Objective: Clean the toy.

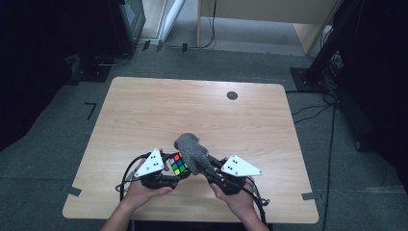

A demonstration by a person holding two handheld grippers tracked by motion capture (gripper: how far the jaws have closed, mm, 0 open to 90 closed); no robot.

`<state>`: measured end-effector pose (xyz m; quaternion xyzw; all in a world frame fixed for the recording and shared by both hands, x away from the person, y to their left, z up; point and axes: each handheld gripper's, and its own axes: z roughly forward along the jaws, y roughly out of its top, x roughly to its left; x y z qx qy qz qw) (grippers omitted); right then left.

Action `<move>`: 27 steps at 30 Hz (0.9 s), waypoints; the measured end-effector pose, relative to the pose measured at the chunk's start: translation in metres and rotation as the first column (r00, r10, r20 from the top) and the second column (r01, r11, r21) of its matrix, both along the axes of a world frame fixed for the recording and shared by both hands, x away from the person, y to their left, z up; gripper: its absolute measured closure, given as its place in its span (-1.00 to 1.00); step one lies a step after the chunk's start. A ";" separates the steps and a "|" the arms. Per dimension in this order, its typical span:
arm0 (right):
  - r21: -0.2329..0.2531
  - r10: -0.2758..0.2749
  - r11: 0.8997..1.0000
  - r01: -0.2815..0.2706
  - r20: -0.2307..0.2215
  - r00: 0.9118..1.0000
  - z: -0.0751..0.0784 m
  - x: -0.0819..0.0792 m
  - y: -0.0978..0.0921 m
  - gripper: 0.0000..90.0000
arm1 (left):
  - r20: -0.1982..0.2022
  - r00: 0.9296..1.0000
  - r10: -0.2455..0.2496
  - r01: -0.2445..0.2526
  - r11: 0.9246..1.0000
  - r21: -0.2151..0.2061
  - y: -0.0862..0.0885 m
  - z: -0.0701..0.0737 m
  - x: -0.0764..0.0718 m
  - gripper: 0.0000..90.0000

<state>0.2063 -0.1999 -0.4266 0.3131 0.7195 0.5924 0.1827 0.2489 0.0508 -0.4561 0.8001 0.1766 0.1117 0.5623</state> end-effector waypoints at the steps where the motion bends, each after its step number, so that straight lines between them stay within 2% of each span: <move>1: -0.012 -0.004 1.000 0.005 0.013 1.000 0.001 -0.002 0.001 0.69 | -0.003 1.000 -0.002 0.002 1.000 -0.005 -0.001 0.000 0.000 -0.24; 5: -0.039 -0.028 0.999 0.029 0.026 0.999 -0.002 -0.001 0.003 0.69 | 0.006 1.000 0.003 -0.003 1.000 -0.001 0.001 0.002 -0.001 -0.24; 6: -0.061 -0.045 0.997 0.045 -0.012 0.999 -0.009 0.005 0.001 0.69 | -0.002 1.000 0.005 -0.005 1.000 -0.020 0.004 0.003 0.000 -0.24; 7: -0.062 -0.054 0.997 0.052 -0.035 0.998 -0.013 0.008 -0.001 0.69 | -0.006 1.000 0.006 -0.006 1.000 -0.027 0.004 0.003 0.000 -0.24; 8: -0.062 -0.054 0.997 0.052 -0.035 0.998 -0.013 0.008 -0.001 0.69 | -0.006 1.000 0.006 -0.006 1.000 -0.027 0.004 0.003 0.000 -0.24; 9: -0.037 -0.058 0.998 0.055 -0.069 0.996 -0.016 0.010 -0.004 0.69 | -0.007 1.000 0.004 -0.004 1.000 -0.030 0.005 0.003 0.001 -0.24; 10: -0.032 -0.055 0.998 0.053 -0.072 0.996 -0.015 0.010 -0.004 0.69 | -0.006 1.000 0.003 -0.003 1.000 -0.025 0.004 0.003 0.001 -0.24; 11: -0.034 -0.048 0.998 0.046 -0.058 0.997 -0.013 0.008 -0.003 0.69 | -0.006 1.000 0.003 -0.003 1.000 -0.025 0.004 0.003 0.001 -0.24; 13: -0.016 -0.015 1.000 0.015 -0.021 1.000 -0.006 0.002 -0.001 0.69 | 0.000 1.000 0.002 -0.002 1.000 0.008 0.001 0.000 0.001 -0.24; 15: 0.000 0.007 1.000 -0.007 0.005 1.000 0.002 -0.002 0.001 0.69 | -0.003 1.000 -0.002 0.002 1.000 0.004 0.000 0.000 0.000 -0.24; 17: -0.003 0.004 1.000 -0.004 0.014 1.000 0.004 -0.003 0.002 0.69 | -0.001 1.000 -0.001 0.001 1.000 -0.006 0.001 0.002 0.000 -0.24; 18: -0.003 0.004 1.000 -0.004 0.014 1.000 0.004 -0.003 0.002 0.69 | -0.001 1.000 -0.001 0.001 1.000 -0.006 0.001 0.002 0.000 -0.24; 19: 0.003 -0.003 1.000 0.003 -0.008 1.000 0.000 0.000 -0.001 0.69 | 0.007 1.000 -0.004 0.004 1.000 -0.008 0.002 0.004 -0.001 -0.24; 21: -0.022 -0.029 0.999 0.028 -0.048 0.998 -0.007 0.006 -0.004 0.69 | 0.007 1.000 -0.005 0.005 1.000 -0.016 0.002 0.005 -0.002 -0.24; 24: -0.003 -0.040 0.999 0.040 -0.098 0.994 -0.012 0.011 -0.007 0.69 | 0.002 1.000 -0.009 0.009 1.000 -0.011 0.001 0.003 -0.001 -0.24; 26: 0.002 -0.030 1.000 0.030 -0.074 0.997 -0.008 0.007 -0.006 0.69 | 0.002 1.000 -0.009 0.009 1.000 0.001 0.000 0.002 -0.001 -0.24; 27: 0.014 -0.010 1.000 0.010 -0.045 0.999 -0.003 0.003 -0.004 0.69 | 0.002 1.000 -0.009 0.009 1.000 0.001 0.000 0.002 -0.001 -0.24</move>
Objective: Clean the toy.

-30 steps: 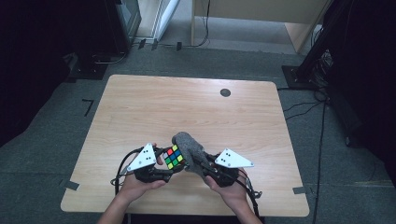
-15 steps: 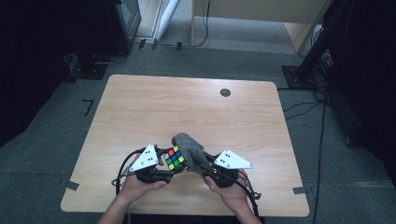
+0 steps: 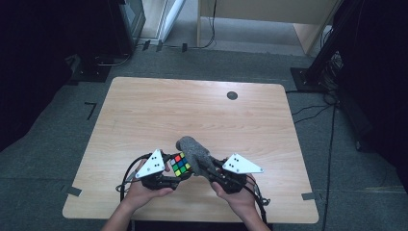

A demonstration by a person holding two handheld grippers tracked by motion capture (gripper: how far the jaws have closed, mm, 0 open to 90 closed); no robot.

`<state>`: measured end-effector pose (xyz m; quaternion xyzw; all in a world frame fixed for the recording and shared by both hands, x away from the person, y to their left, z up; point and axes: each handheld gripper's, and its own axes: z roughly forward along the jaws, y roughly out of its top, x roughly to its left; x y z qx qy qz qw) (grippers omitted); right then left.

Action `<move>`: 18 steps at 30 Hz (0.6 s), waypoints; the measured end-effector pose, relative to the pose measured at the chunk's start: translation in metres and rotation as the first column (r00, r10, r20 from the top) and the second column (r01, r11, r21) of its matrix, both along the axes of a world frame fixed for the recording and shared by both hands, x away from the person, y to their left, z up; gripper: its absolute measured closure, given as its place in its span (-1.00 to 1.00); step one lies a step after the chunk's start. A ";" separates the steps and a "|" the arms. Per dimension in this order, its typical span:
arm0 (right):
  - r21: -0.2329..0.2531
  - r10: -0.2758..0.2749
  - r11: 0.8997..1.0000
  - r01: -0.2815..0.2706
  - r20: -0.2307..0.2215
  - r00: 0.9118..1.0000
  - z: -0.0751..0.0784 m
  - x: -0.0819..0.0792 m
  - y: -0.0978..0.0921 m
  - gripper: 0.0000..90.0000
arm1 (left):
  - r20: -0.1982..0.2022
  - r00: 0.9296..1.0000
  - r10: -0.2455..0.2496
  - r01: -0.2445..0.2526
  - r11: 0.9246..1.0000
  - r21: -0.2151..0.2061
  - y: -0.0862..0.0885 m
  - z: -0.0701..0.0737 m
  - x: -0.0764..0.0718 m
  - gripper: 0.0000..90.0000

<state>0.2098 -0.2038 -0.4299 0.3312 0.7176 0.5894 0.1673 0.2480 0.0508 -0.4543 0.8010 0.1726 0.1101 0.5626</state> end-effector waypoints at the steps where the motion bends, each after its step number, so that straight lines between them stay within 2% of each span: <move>1: 0.004 0.014 1.000 -0.014 0.024 1.000 0.004 -0.003 0.002 0.69 | 0.002 1.000 -0.003 0.003 1.000 0.001 -0.001 0.000 0.000 -0.24; 2: 0.004 0.014 1.000 -0.014 0.024 1.000 0.004 -0.003 0.002 0.69 | 0.002 1.000 -0.003 0.003 1.000 0.001 -0.001 0.000 0.000 -0.24; 3: -0.013 0.012 1.000 -0.012 0.053 0.999 0.009 -0.006 0.004 0.69 | 0.001 1.000 -0.007 0.007 1.000 -0.015 0.000 0.001 -0.001 -0.24; 4: -0.013 0.012 1.000 -0.012 0.053 0.999 0.009 -0.006 0.004 0.69 | 0.001 1.000 -0.007 0.007 1.000 -0.015 0.000 0.001 -0.001 -0.24; 5: 0.001 0.007 1.000 -0.007 0.036 0.999 0.007 -0.004 0.003 0.69 | 0.001 1.000 -0.012 0.012 0.999 -0.031 0.003 0.003 -0.001 -0.24; 7: -0.016 -0.020 1.000 0.020 -0.004 1.000 0.000 0.002 0.000 0.69 | -0.010 1.000 -0.016 0.015 0.998 -0.057 0.005 0.005 0.000 -0.24; 8: -0.016 -0.020 1.000 0.020 -0.004 1.000 0.000 0.002 0.000 0.69 | -0.010 1.000 -0.016 0.015 0.998 -0.057 0.005 0.005 0.000 -0.24; 9: -0.006 -0.033 0.999 0.033 -0.050 0.998 -0.007 0.007 -0.004 0.69 | -0.018 1.000 -0.012 0.010 0.997 -0.073 0.007 0.005 0.001 -0.24; 11: 0.010 -0.026 1.000 0.026 -0.071 0.997 -0.009 0.008 -0.006 0.69 | -0.020 1.000 -0.009 0.008 0.997 -0.073 0.008 0.004 0.002 -0.24; 13: 0.024 -0.015 1.000 0.016 -0.058 0.998 -0.006 0.006 -0.005 0.68 | -0.021 1.000 -0.005 0.004 0.998 -0.061 0.008 0.002 0.003 -0.24; 16: 0.058 0.027 0.998 -0.026 -0.013 1.000 0.001 0.001 -0.004 0.68 | -0.024 1.000 0.000 0.000 1.000 -0.019 0.004 -0.004 0.003 -0.24; 18: 0.041 0.031 0.999 -0.031 0.001 1.000 0.002 0.000 -0.002 0.68 | -0.025 1.000 -0.006 0.006 1.000 -0.018 0.002 -0.005 0.002 -0.24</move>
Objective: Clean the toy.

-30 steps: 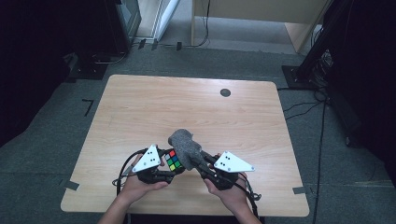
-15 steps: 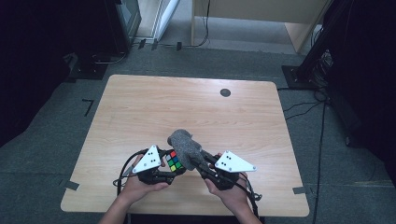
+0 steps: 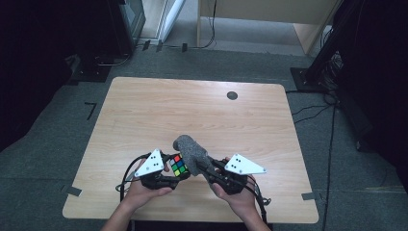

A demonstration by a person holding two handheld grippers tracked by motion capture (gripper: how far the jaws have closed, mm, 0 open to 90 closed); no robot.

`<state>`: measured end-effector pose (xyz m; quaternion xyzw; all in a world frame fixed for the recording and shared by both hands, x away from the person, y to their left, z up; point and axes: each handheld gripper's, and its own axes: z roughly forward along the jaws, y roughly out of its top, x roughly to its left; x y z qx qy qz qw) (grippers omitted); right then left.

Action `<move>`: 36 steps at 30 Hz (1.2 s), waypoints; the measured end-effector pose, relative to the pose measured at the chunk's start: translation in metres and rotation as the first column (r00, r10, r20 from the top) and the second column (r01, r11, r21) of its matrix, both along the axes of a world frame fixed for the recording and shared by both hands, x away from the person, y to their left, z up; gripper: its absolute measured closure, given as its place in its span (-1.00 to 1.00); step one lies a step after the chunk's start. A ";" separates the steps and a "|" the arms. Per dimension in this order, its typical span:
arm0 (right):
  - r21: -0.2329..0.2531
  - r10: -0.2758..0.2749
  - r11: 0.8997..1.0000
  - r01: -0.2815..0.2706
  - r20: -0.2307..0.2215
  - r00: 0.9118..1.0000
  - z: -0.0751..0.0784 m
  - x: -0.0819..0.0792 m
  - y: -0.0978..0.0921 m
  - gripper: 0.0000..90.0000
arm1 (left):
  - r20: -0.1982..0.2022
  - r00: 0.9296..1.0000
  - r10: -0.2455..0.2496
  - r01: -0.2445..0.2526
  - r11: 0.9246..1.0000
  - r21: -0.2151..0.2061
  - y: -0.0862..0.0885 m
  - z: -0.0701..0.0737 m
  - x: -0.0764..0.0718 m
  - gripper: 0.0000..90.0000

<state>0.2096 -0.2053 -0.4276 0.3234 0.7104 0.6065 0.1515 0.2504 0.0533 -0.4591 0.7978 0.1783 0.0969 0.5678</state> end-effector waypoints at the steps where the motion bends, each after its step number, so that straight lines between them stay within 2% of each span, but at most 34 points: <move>1: 0.000 0.000 1.000 0.000 0.000 1.000 0.000 0.000 0.000 0.68 | 0.005 1.000 -0.005 0.005 1.000 0.003 -0.001 0.001 -0.001 -0.24; 4: -0.064 -0.053 0.997 0.052 -0.015 0.998 -0.012 0.006 -0.001 0.68 | 0.008 1.000 -0.006 0.006 1.000 -0.020 0.001 0.005 -0.002 -0.24; 5: -0.074 -0.064 0.995 0.063 -0.019 0.998 -0.015 0.007 -0.003 0.68 | 0.003 1.000 0.001 -0.001 0.999 -0.043 0.003 0.006 -0.001 -0.24; 6: -0.064 -0.067 0.996 0.064 -0.037 0.997 -0.018 0.009 -0.005 0.68 | 0.000 1.000 0.011 -0.011 0.998 -0.067 0.006 0.008 0.000 -0.24; 8: -0.011 -0.055 0.998 0.055 -0.075 0.996 -0.023 0.011 -0.008 0.68 | -0.008 0.999 0.038 -0.039 0.992 -0.123 0.014 0.011 0.002 -0.24; 9: 0.022 -0.038 0.999 0.041 -0.089 0.995 -0.025 0.012 -0.009 0.67 | -0.014 0.999 0.048 -0.050 0.989 -0.136 0.016 0.011 0.003 -0.24; 11: 0.048 -0.015 0.999 0.020 -0.097 0.995 -0.026 0.013 -0.008 0.67 | -0.019 0.998 0.059 -0.061 0.987 -0.150 0.018 0.011 0.004 -0.24; 13: 0.047 0.003 0.999 0.001 -0.089 0.996 -0.027 0.012 -0.004 0.67 | -0.026 0.997 0.066 -0.069 0.985 -0.158 0.018 0.010 0.003 -0.24; 16: 0.046 -0.005 0.999 0.008 -0.083 0.997 -0.029 0.012 -0.001 0.67 | -0.034 0.997 0.071 -0.075 0.983 -0.165 0.018 0.010 0.003 -0.24; 17: 0.088 0.016 0.996 -0.007 -0.104 0.994 -0.031 0.013 -0.002 0.67 | -0.049 0.997 0.060 -0.068 0.979 -0.190 0.020 0.010 0.004 -0.24; 19: 0.097 0.028 0.995 -0.018 -0.106 0.994 -0.032 0.013 -0.002 0.67 | -0.056 0.997 0.057 -0.067 0.977 -0.203 0.021 0.011 0.005 -0.24; 20: 0.092 0.064 0.994 -0.054 -0.113 0.992 -0.033 0.012 0.001 0.67 | -0.067 0.996 0.054 -0.068 0.972 -0.227 0.023 0.012 0.005 -0.24; 22: 0.075 0.096 0.993 -0.088 -0.119 0.988 -0.035 0.011 0.006 0.66 | -0.072 0.996 0.054 -0.070 0.968 -0.241 0.024 0.013 0.006 -0.24; 24: 0.047 0.132 0.991 -0.127 -0.126 0.983 -0.038 0.009 0.013 0.66 | -0.072 0.996 0.055 -0.071 0.968 -0.241 0.025 0.013 0.006 -0.24; 26: 0.010 0.121 0.993 -0.121 -0.108 0.987 -0.039 0.008 0.016 0.66 | -0.073 0.996 0.056 -0.071 0.969 -0.237 0.025 0.013 0.006 -0.24; 28: -0.002 0.101 0.995 -0.102 -0.093 0.991 -0.036 0.009 0.014 0.66 | -0.078 0.995 0.055 -0.072 0.968 -0.242 0.025 0.012 0.007 -0.24; 29: 0.003 0.080 0.997 -0.080 -0.075 0.994 -0.034 0.009 0.010 0.66 | -0.077 0.996 0.054 -0.071 0.967 -0.243 0.026 0.012 0.007 -0.24; 30: 0.003 0.080 0.997 -0.080 -0.075 0.994 -0.034 0.009 0.010 0.66 | -0.077 0.996 0.054 -0.071 0.967 -0.243 0.026 0.012 0.007 -0.24; 31: 0.053 0.042 0.998 -0.039 -0.067 0.997 -0.029 0.011 0.002 0.66 | -0.073 0.996 0.054 -0.070 0.969 -0.236 0.025 0.012 0.006 -0.24; 33: 0.089 0.023 0.996 -0.017 -0.072 0.997 -0.028 0.012 -0.003 0.66 | -0.075 0.996 0.053 -0.070 0.969 -0.236 0.024 0.012 0.006 -0.24; 36: 0.045 0.048 0.998 -0.045 -0.069 0.996 -0.031 0.011 0.003 0.66 | -0.071 0.996 0.049 -0.065 0.970 -0.236 0.022 0.013 0.005 -0.24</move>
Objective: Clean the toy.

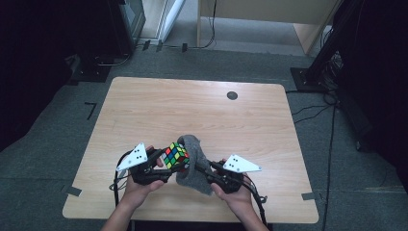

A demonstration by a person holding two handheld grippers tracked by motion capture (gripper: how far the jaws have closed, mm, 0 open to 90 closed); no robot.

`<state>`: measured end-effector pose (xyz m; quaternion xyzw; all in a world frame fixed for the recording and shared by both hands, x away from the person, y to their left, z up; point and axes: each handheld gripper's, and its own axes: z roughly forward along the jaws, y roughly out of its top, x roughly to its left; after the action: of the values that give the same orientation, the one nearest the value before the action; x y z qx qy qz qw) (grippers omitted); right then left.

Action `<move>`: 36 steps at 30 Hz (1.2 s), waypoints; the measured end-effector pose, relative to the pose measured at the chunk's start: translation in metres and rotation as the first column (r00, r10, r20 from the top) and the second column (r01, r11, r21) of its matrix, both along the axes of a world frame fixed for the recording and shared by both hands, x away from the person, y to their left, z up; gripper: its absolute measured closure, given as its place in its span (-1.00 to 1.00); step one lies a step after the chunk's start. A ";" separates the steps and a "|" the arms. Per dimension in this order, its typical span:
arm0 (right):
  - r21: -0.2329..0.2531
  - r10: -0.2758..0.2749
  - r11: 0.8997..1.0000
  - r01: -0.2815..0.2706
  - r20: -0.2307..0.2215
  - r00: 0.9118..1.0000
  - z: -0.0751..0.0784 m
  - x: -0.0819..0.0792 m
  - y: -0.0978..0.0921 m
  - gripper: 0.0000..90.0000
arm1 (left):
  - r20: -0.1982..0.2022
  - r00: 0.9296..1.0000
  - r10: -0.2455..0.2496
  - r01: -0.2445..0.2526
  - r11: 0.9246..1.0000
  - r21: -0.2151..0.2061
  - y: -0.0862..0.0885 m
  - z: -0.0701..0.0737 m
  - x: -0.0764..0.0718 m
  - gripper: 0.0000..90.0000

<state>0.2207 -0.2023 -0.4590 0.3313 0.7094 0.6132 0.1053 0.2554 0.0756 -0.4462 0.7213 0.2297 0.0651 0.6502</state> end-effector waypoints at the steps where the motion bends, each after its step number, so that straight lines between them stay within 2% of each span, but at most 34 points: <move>1: -0.009 0.016 1.000 -0.016 -0.010 1.000 -0.002 -0.001 0.004 0.65 | 0.000 1.000 0.000 0.000 1.000 -0.004 0.000 0.001 0.000 -0.24; 3: -0.018 0.030 0.999 -0.030 -0.013 0.999 -0.004 -0.001 0.006 0.65 | -0.002 1.000 0.001 -0.001 1.000 -0.009 0.000 0.001 0.000 -0.24; 4: -0.044 0.059 0.997 -0.060 -0.019 0.998 -0.008 -0.003 0.014 0.65 | -0.004 1.000 0.001 -0.001 1.000 -0.011 0.000 0.002 0.000 -0.24; 6: -0.060 0.069 0.996 -0.070 -0.018 0.997 -0.008 -0.005 0.017 0.65 | -0.009 1.000 0.002 -0.002 1.000 -0.017 0.001 0.001 0.001 -0.24; 10: -0.070 0.057 0.996 -0.057 -0.006 0.998 -0.005 -0.002 0.013 0.65 | -0.007 1.000 0.004 -0.005 1.000 -0.016 0.002 0.001 0.000 -0.24; 11: -0.051 0.020 0.999 -0.019 0.016 1.000 -0.001 -0.001 0.007 0.65 | -0.009 1.000 0.005 -0.005 1.000 -0.014 0.003 0.001 -0.001 -0.24; 13: 0.006 -0.020 1.000 0.019 0.016 1.000 0.004 0.001 0.000 0.65 | -0.010 1.000 0.007 -0.007 1.000 -0.014 0.004 0.001 -0.002 -0.24; 15: 0.019 -0.026 0.999 0.026 0.017 1.000 0.005 0.001 0.000 0.65 | -0.008 1.000 0.009 -0.009 1.000 -0.012 0.004 0.002 -0.003 -0.24; 20: -0.070 0.064 0.996 -0.063 0.012 0.998 -0.005 -0.005 0.021 0.65 | -0.009 1.000 0.012 -0.013 1.000 -0.021 0.005 0.004 -0.002 -0.24; 21: -0.092 0.074 0.993 -0.071 0.023 0.997 -0.007 -0.006 0.025 0.64 | -0.012 1.000 0.014 -0.015 1.000 -0.021 0.006 0.004 -0.002 -0.24; 23: -0.104 0.076 0.992 -0.073 0.024 0.997 -0.006 -0.006 0.024 0.64 | -0.014 1.000 0.019 -0.020 1.000 -0.024 0.007 0.004 -0.002 -0.24; 26: -0.085 0.051 0.995 -0.048 0.033 0.998 -0.002 -0.003 0.016 0.64 | -0.013 1.000 0.023 -0.023 0.999 -0.027 0.008 0.005 -0.002 -0.24; 27: -0.035 0.002 0.999 -0.001 0.025 1.000 0.002 0.001 0.007 0.64 | -0.014 1.000 0.021 -0.021 0.999 -0.033 0.009 0.005 -0.002 -0.24; 29: -0.015 -0.028 0.999 0.028 0.021 0.999 0.003 0.002 0.002 0.64 | -0.018 1.000 0.014 -0.014 0.999 -0.034 0.007 0.004 -0.001 -0.24; 31: -0.041 -0.015 0.999 0.017 0.035 0.999 0.000 -0.001 0.006 0.64 | -0.018 1.000 0.007 -0.008 1.000 -0.029 0.003 0.004 -0.001 -0.24; 32: -0.070 0.004 0.998 -0.001 0.046 0.999 -0.002 -0.005 0.011 0.63 | -0.016 1.000 0.001 -0.001 1.000 -0.021 0.000 0.004 -0.001 -0.24; 34: -0.135 0.040 0.990 -0.031 0.064 0.997 -0.007 -0.012 0.022 0.62 | -0.016 1.000 -0.003 0.002 1.000 -0.019 -0.001 0.004 -0.001 -0.24; 36: -0.169 0.039 0.985 -0.027 0.069 0.997 -0.009 -0.014 0.025 0.62 | -0.022 1.000 -0.006 0.005 1.000 -0.016 -0.004 0.003 0.000 -0.24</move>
<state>0.2068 -0.1772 -0.4679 0.2872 0.7596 0.5644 0.1480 0.2558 0.0720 -0.4433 0.7174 0.2354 0.0536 0.6535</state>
